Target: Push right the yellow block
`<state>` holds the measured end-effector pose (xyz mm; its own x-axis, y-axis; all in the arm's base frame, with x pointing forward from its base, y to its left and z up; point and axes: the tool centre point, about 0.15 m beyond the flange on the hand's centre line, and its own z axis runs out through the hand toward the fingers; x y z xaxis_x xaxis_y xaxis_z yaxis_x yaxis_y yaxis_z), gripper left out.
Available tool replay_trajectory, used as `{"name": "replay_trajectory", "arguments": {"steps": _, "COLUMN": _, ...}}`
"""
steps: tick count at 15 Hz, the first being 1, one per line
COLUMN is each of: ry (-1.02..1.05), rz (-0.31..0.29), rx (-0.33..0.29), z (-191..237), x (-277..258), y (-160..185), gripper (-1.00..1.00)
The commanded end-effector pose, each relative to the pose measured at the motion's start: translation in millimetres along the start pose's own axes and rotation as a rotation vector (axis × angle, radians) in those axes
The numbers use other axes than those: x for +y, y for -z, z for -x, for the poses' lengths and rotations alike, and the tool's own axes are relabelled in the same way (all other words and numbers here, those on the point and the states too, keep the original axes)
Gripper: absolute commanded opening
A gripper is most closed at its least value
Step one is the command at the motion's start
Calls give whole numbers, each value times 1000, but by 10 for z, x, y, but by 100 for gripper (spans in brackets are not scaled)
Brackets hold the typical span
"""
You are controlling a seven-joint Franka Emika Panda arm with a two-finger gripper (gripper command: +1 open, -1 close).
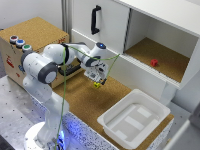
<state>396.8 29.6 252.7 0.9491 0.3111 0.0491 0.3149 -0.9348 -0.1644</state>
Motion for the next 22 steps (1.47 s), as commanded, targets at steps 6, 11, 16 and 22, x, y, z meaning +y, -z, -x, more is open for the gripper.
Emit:
{"name": "replay_trajectory", "arguments": {"steps": 6, "ry": -21, "rz": -14, "rx": -19, "z": -345, "x": 167, "y": -552, "gripper": -100}}
{"name": "replay_trajectory", "arguments": {"steps": 11, "ry": -46, "rz": -11, "rx": -30, "z": -364, "x": 245, "y": -657, "gripper": -100}}
{"name": "replay_trajectory", "arguments": {"steps": 16, "ry": -104, "rz": -7, "rx": -10, "z": -424, "x": 495, "y": -581, "gripper": -100}}
{"name": "replay_trajectory", "arguments": {"steps": 22, "ry": -147, "rz": 3, "rx": 6, "z": -399, "x": 830, "y": -307, "gripper": -100}}
